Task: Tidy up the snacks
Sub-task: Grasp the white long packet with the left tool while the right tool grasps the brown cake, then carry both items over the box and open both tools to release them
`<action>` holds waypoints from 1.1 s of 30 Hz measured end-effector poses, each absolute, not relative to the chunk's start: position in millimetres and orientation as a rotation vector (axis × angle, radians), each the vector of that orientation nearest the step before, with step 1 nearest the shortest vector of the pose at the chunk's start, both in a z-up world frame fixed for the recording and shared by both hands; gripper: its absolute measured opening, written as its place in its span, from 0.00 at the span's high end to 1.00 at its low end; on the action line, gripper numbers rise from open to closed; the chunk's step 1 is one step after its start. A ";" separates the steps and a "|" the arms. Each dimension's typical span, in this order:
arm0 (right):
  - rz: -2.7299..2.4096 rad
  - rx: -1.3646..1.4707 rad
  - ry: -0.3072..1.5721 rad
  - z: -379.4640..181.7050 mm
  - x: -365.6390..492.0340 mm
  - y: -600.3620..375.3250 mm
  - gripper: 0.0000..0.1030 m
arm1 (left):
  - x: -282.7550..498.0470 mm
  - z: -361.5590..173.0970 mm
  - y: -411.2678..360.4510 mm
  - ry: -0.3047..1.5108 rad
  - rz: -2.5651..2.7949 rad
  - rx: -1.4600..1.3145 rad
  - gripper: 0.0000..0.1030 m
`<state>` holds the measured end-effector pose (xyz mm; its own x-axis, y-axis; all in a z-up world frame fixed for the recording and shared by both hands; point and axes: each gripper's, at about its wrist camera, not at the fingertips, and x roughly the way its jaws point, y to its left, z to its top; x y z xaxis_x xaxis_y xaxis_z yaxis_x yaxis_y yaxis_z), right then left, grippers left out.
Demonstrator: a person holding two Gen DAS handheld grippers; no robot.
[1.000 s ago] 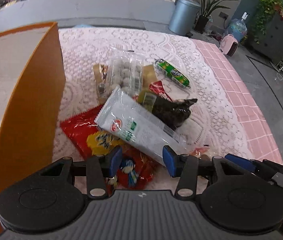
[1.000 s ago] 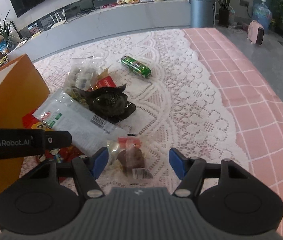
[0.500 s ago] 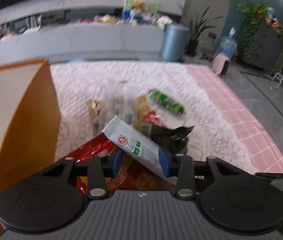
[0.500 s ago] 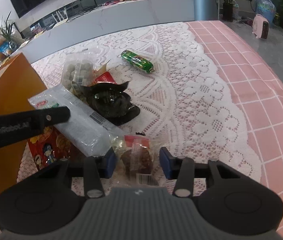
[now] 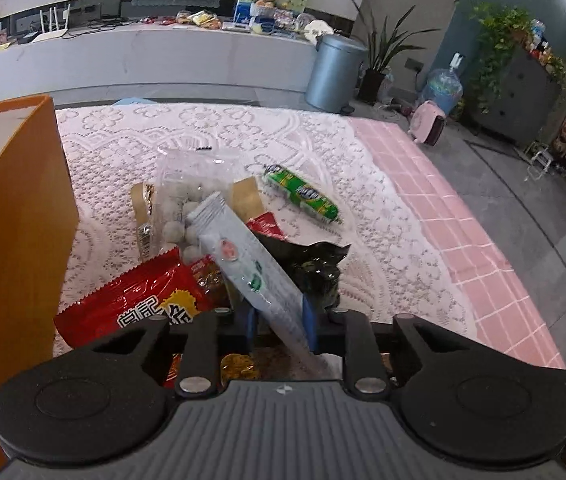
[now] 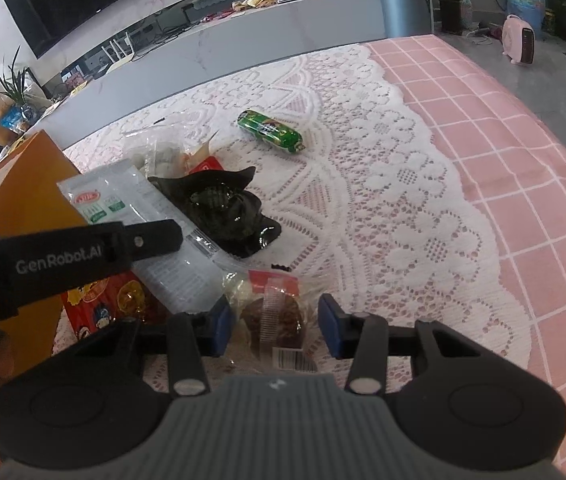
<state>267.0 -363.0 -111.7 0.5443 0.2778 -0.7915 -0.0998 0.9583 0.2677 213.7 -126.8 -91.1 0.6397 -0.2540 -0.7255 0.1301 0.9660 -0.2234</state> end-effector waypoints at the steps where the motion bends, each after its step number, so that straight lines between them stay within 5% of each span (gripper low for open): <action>1: 0.226 0.200 0.972 -111.8 266.9 -363.0 0.58 | 212.2 -87.9 -126.3 0.842 -0.230 -0.152 0.81; 6: 0.221 0.166 0.972 -110.4 265.9 -360.6 0.58 | 207.1 -70.4 -126.6 0.847 -0.261 -0.116 0.90; 21: 0.246 0.155 0.968 -96.4 252.4 -358.9 0.59 | 186.0 -10.8 -84.6 0.906 -0.314 -0.119 0.91; 33: 0.514 0.222 0.873 -23.7 240.1 -313.3 0.59 | 168.0 43.8 1.6 0.944 -0.298 -0.121 0.91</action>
<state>240.1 -313.3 -23.7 0.5313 0.5155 -0.6723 -0.3385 0.8566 0.3894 168.0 1.6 43.8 0.5488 -0.3038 -0.7788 0.1989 0.9523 -0.2313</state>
